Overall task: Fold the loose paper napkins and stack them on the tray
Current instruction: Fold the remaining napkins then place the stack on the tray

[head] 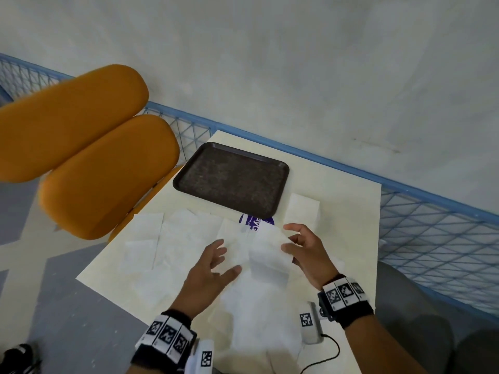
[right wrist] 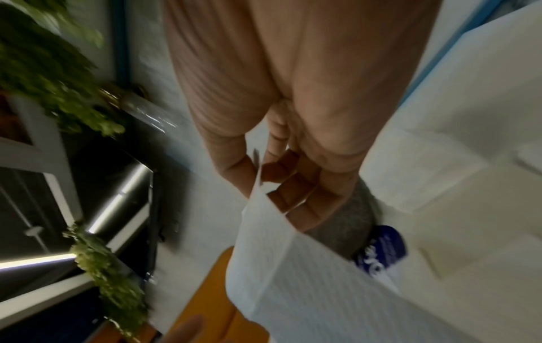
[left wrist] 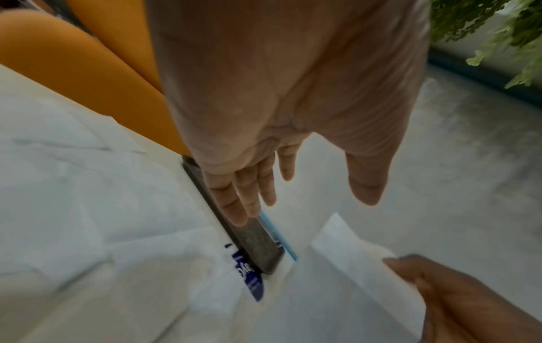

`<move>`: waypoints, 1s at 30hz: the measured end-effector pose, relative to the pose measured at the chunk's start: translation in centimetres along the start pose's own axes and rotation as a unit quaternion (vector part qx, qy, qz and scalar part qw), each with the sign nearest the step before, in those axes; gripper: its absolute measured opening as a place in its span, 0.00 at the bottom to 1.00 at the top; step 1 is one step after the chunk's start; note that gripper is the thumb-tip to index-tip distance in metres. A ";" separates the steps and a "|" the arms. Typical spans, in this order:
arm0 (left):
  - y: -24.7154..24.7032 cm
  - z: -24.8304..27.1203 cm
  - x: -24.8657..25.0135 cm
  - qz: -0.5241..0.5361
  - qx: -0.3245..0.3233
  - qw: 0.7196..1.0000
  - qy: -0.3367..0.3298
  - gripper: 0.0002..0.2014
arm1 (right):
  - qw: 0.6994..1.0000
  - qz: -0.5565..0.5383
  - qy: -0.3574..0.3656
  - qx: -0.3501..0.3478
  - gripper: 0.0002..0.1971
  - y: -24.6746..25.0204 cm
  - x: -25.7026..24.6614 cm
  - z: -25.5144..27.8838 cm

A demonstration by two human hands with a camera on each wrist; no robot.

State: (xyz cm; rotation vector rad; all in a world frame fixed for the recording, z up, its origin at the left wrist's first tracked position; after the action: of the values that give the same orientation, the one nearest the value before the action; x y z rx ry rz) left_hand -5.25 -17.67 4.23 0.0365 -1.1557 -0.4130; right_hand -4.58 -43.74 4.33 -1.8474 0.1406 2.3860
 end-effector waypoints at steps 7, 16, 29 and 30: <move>-4.3 -1.4 3.4 0.001 -0.123 0.992 -0.035 0.29 | 0.997 -0.066 0.028 -0.027 0.20 -1.1 -6.7 2.2; -4.2 -0.8 5.9 0.023 -0.148 0.986 -0.072 0.08 | 0.994 -0.063 0.085 0.026 0.23 0.9 -9.4 1.8; -3.7 0.9 8.3 0.087 -0.157 0.981 -0.080 0.09 | 0.952 0.249 0.168 0.064 0.18 1.3 -10.1 3.0; -3.6 0.9 8.5 0.082 -0.153 0.982 -0.080 0.08 | 0.943 0.269 0.192 0.047 0.17 0.8 -10.1 3.5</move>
State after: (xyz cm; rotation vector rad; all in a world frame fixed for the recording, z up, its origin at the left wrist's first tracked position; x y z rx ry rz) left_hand -4.26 -23.70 11.16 -0.3640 -1.2309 -0.4486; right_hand -5.57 -44.44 15.03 -2.4506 0.8860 2.2047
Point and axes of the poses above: each hand's wrist, its own z-axis away from the middle knuckle, its own y-axis out of the back of the hand, x = y × z, the point moved 6 cm from there along -z, towards the middle knuckle, and after that the axes turned 5 degrees about y, right-handed, at the moved point
